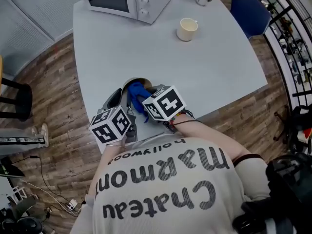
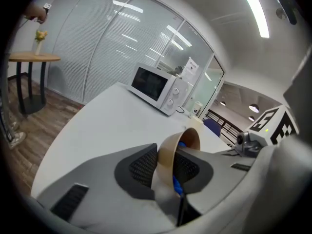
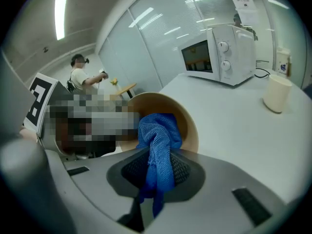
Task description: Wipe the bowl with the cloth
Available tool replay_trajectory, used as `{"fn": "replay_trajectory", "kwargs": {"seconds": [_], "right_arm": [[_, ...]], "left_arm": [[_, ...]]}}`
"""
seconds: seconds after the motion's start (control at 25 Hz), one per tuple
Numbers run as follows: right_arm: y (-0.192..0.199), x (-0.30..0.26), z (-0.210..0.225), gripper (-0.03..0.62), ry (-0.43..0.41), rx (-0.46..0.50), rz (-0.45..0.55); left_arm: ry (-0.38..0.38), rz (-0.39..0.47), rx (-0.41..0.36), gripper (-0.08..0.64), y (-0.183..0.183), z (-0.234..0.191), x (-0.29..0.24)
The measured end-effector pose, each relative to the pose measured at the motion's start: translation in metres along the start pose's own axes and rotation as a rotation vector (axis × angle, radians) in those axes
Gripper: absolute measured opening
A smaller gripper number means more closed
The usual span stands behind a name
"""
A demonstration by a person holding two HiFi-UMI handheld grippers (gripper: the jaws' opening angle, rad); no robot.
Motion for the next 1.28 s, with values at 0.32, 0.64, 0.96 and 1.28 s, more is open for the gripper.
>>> {"fn": "replay_trajectory", "kwargs": {"seconds": [0.32,0.64,0.96,1.28], "right_arm": [[0.000,0.005,0.019,0.063,0.069,-0.016,0.010],[-0.011,0.012,0.020,0.063,0.117,-0.024,0.086],[-0.026,0.022,0.015,0.063,0.109,-0.092,0.178],[-0.031,0.010,0.003,0.064,-0.177,-0.380,0.228]], "left_arm": [[0.019,-0.087,-0.058,0.078,0.008,0.003,-0.007],[0.041,-0.104,-0.086,0.083,0.005,-0.008,-0.006],[0.069,-0.074,-0.032,0.095,0.002,-0.015,-0.004],[0.029,0.046,0.181,0.094,-0.001,-0.022,-0.002]]}}
Point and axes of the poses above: the fingertips, and each gripper's own axes: x backward along the fingers, z to its right, y out of its underside, the point moved 9 cm from there along x, backward along the fingers, and after that the axes turned 12 degrees about -x, right-handed, at the moved point
